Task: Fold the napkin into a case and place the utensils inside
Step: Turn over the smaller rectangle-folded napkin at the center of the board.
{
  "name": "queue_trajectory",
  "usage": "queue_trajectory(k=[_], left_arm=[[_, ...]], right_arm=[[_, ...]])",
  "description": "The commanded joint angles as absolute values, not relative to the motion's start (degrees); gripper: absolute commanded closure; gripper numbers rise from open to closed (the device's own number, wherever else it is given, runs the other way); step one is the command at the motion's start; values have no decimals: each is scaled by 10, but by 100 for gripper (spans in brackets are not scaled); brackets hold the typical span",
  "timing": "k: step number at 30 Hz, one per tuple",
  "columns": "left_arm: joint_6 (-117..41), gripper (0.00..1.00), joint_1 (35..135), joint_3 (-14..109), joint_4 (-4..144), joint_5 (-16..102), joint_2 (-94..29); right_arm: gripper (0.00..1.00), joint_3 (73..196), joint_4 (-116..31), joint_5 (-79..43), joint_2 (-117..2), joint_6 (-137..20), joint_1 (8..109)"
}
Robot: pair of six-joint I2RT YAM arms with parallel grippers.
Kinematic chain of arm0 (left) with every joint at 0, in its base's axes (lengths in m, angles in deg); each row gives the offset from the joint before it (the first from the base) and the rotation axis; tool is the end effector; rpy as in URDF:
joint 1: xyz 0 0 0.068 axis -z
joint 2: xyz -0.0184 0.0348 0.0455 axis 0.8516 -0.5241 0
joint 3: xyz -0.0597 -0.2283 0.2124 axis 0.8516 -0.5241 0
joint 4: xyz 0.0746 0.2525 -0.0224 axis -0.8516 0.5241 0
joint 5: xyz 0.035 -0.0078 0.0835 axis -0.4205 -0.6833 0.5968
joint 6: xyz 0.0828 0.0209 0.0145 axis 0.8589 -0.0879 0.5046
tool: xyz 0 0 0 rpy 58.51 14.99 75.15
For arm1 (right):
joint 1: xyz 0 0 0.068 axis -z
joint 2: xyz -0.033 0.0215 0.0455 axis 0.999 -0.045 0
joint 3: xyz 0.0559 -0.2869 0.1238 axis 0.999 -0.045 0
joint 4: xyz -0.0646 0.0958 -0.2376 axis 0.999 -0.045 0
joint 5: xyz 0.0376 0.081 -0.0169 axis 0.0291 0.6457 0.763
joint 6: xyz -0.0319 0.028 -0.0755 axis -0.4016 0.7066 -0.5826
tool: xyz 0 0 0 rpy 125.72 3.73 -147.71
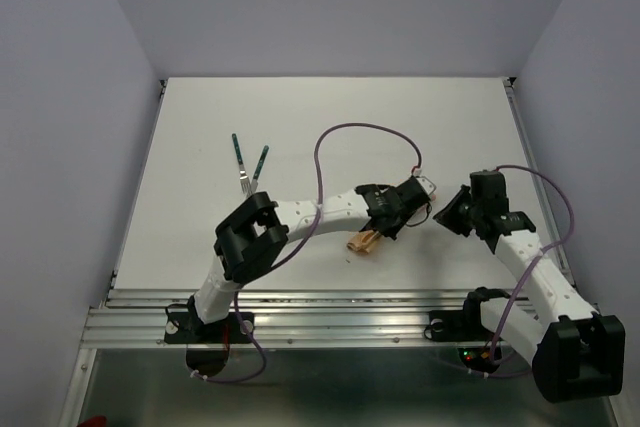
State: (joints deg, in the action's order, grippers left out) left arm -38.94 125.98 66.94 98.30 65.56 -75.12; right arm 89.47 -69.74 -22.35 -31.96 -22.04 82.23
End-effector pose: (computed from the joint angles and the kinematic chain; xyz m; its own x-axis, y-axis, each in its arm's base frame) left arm 0.2101 -0.4591 0.2094 -0.4808 0.6103 -0.6295 0.7505 0.6577 0.0644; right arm 0.1852 0.0213 0.2003 -0.6615 0.6265 -0.4123 0.4498 0.7713 0.4503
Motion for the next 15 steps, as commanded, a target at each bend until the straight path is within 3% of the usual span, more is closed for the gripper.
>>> queue_trajectory(k=[1,15], left_arm=[[-375,100,1230,663,945,505,-685],[-432,100,1145,607,815,148,-699]], right_arm=[[81,956,-745,-254,-295,-233,826],[81,1021,-781,-293,-241,-226,826]])
